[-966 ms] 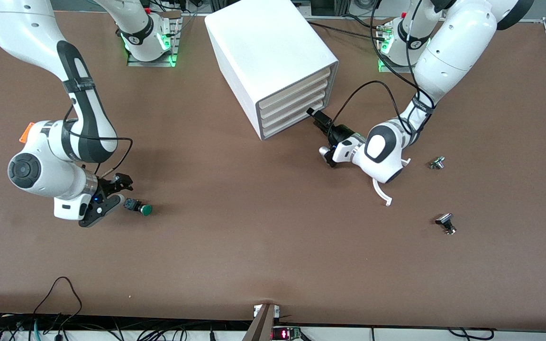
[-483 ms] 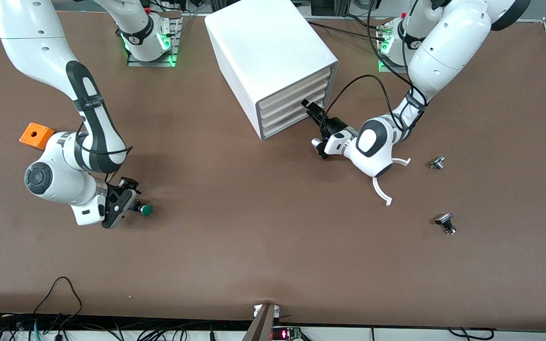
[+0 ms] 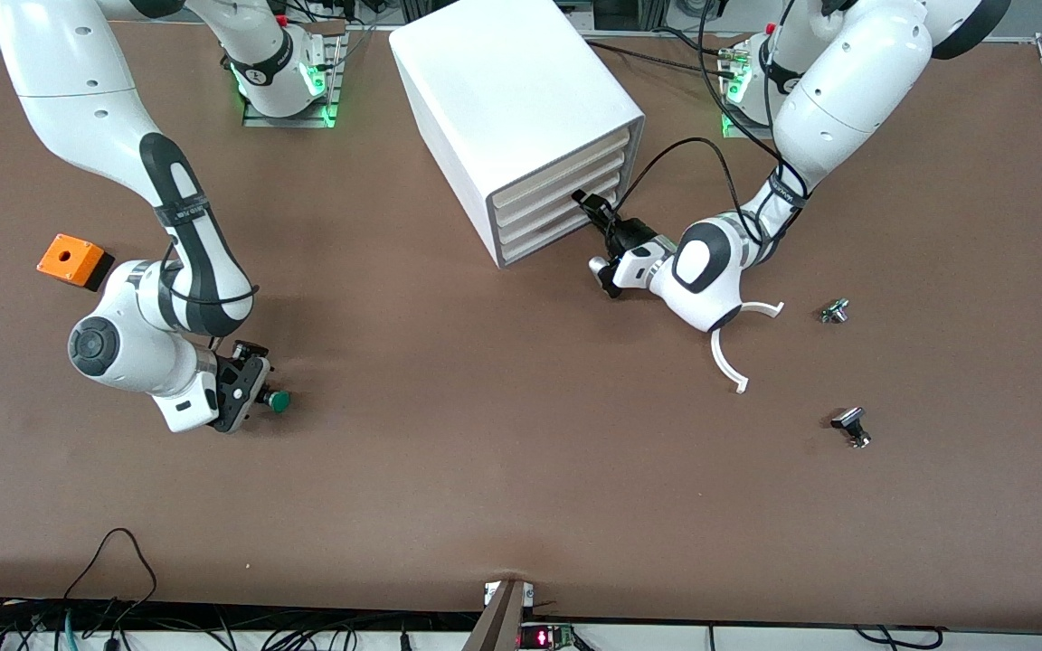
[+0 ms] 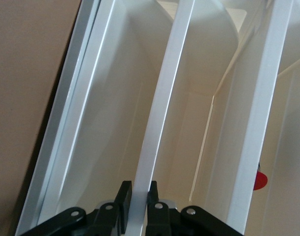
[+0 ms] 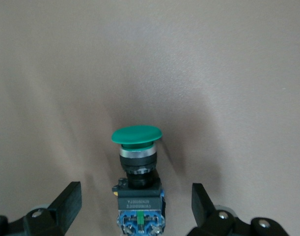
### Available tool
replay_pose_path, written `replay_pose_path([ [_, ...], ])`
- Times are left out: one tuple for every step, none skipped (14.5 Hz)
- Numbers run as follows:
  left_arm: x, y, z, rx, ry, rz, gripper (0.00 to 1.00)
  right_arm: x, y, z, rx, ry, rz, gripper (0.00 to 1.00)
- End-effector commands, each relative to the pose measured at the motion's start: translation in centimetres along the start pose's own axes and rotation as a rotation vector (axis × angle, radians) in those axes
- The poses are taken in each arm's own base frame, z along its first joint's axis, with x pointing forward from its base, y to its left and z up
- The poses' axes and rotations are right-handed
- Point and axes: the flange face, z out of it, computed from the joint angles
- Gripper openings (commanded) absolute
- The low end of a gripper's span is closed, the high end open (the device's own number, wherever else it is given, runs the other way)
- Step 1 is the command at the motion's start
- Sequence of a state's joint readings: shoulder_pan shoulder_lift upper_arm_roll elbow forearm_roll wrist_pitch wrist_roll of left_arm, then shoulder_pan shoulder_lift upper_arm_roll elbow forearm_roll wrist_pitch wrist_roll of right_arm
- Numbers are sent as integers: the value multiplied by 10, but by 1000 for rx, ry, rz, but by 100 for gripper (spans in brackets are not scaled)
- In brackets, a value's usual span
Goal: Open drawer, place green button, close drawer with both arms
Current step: 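Pull the drawer open with the left gripper while the right gripper grasps the button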
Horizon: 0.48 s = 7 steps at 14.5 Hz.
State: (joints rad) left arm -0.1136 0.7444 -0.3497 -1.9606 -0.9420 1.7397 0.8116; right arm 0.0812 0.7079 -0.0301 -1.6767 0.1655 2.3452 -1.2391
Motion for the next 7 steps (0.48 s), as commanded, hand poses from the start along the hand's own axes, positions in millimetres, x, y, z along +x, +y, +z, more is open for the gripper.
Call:
replay_pose_path([
  [-10,-5,10,-27,10,-33,0,-4,1,0,-7,9,-47,99],
  [-9,-5,9,-27,11,-32,0,-5,1,0,-7,10,-59,99],
  [-9,-5,5,-25,19,-30,0,-10,3,1,-5,9,-54,99],
  [-9,-6,-4,-21,32,-30,0,-12,1,4,1,7,-51,99],
  [-9,-11,-27,-5,65,-28,0,-17,3,7,4,5,-43,99],
  [-10,-17,-47,9,99,-34,0,-19,4,8,5,4,-40,98],
  [-13,-21,-65,21,129,-45,0,-21,5,8,5,5,-37,94],
])
